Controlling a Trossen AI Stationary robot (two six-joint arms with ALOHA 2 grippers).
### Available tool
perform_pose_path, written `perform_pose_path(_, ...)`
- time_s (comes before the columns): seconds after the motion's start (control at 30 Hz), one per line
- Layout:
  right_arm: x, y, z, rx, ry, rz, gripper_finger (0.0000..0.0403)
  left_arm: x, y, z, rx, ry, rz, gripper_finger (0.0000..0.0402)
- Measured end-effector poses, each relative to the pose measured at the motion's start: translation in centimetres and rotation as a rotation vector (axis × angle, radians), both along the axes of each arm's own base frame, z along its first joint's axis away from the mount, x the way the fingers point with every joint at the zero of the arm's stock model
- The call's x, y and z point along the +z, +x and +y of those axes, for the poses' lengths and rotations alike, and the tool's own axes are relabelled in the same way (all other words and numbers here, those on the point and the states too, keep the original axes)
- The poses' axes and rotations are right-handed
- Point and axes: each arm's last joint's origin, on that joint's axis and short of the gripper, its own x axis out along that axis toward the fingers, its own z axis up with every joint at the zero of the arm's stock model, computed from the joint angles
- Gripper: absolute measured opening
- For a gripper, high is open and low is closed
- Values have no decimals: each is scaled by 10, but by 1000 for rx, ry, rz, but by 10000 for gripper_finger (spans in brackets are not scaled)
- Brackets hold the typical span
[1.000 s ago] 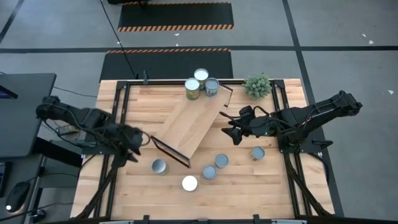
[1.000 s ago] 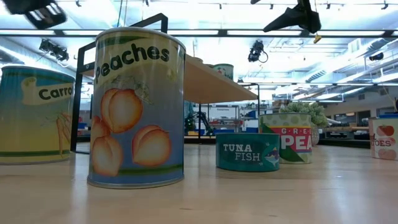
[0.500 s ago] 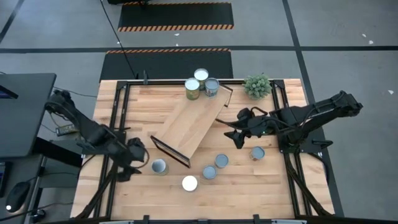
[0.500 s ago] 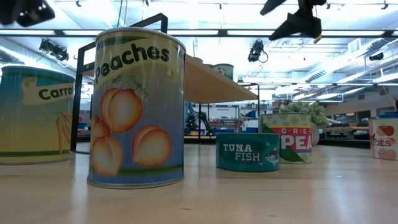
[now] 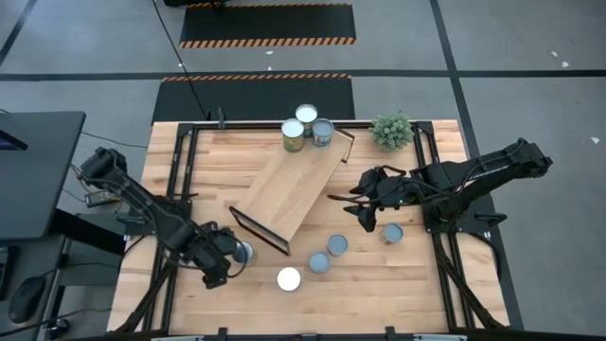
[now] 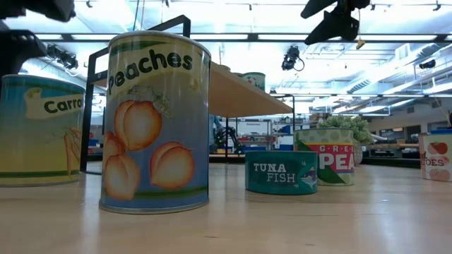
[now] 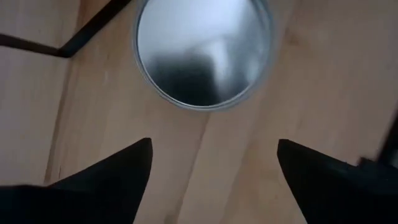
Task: Pick and place cans onto a shelf
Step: Put the canned carrots on the shelf
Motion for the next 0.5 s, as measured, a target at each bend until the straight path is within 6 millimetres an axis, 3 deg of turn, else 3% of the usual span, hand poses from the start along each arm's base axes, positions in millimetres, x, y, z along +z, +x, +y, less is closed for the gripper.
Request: perform_pose_path(0.5,4,4,0,1,32,-54,294,-30,19,-12,165,112,-82,358)
